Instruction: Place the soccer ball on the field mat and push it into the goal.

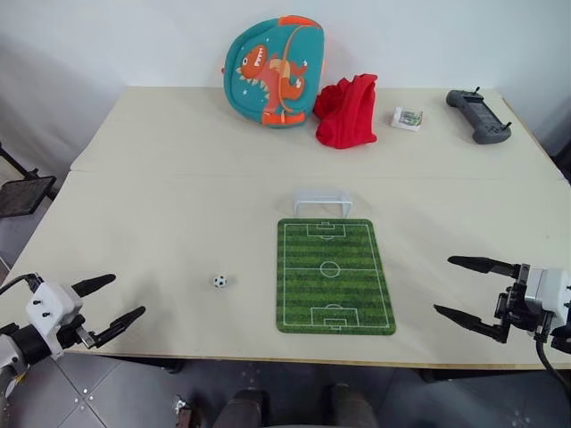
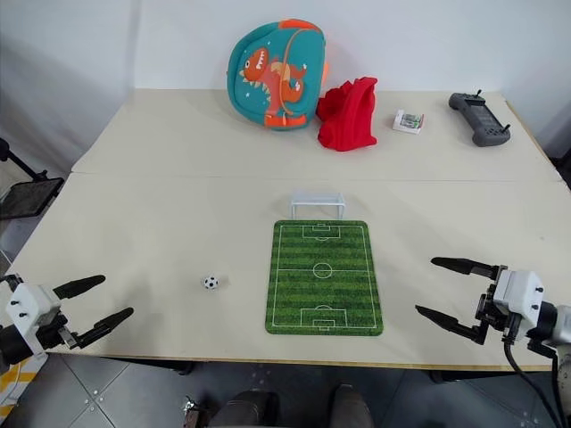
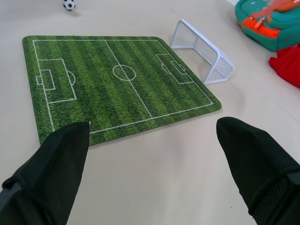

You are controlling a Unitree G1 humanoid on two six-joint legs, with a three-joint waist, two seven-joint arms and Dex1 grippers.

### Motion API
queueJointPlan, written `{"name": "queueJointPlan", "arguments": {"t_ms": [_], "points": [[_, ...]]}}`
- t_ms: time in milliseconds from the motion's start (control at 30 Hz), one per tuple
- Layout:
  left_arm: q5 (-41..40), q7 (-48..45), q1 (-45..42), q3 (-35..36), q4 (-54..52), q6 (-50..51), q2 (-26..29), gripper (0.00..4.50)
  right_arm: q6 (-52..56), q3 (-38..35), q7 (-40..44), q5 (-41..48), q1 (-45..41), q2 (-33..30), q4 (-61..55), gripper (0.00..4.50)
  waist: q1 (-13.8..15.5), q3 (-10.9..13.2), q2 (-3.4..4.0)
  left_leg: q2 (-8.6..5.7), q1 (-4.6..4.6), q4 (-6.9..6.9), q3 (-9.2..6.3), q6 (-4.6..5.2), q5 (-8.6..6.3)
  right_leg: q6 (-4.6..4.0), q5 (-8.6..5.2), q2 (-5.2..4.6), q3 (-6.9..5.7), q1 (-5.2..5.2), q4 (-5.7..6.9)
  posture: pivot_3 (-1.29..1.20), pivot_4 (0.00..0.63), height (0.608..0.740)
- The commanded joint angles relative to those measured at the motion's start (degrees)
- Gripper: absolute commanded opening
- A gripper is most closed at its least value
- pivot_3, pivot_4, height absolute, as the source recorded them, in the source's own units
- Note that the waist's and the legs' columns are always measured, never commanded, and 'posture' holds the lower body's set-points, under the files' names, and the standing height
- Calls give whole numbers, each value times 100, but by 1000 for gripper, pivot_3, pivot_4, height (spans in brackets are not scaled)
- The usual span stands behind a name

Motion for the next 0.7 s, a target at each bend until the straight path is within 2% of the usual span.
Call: {"name": "queueJointPlan", "arguments": {"t_ms": [33, 167, 333, 400, 567, 700], "points": [[-62, 59, 0, 204, -31, -22, 7, 4494, 79, 17, 272, 279, -41, 38, -116, 4500, -2, 0, 0, 0, 0, 0, 0, 0, 0, 0, 0, 0, 0, 0, 0, 0, 150, 740], [-436, -165, -185, 218, 116, 187, -19, 4494, 808, 77, 168, 932, -58, 228, -803, 4500, -27, 0, 0, 6, 1, 0, -1, -1, 0, 0, 0, 2, 0, -2, 5, 0, 150, 740], [-546, -754, -397, 85, 475, 99, 123, 4494, 1274, 267, -195, 1745, -166, 779, -2133, 4500, -38, -1, 1, 9, 3, 0, -1, -6, -1, -1, 1, 4, 0, -4, 11, 0, 150, 740], [-754, -1021, -510, -16, 164, 344, 198, 4494, 1154, 292, -118, 1719, -91, 958, -2357, 4500, -27, -1, -2, 10, 2, 1, -2, -8, -2, -1, 1, 5, -3, -4, 12, 0, 150, 740], [-962, -859, -1159, -562, -623, 1086, 79, 4494, 745, 99, 645, 1358, 152, 808, -1816, 4500, 128, -1, -4, 8, -6, 45, -15, -3, -14, 4, 4, 2, -1, 12, 11, 0, 150, 740], [-777, -703, -1677, -1296, -973, 1631, -73, 4494, 497, -25, 975, 1201, 208, 737, -1308, 4500, 104, -1, -3, -3, 6, 57, -34, 1, -17, 7, 5, 2, 4, 43, -2, 0, 150, 740]]}}
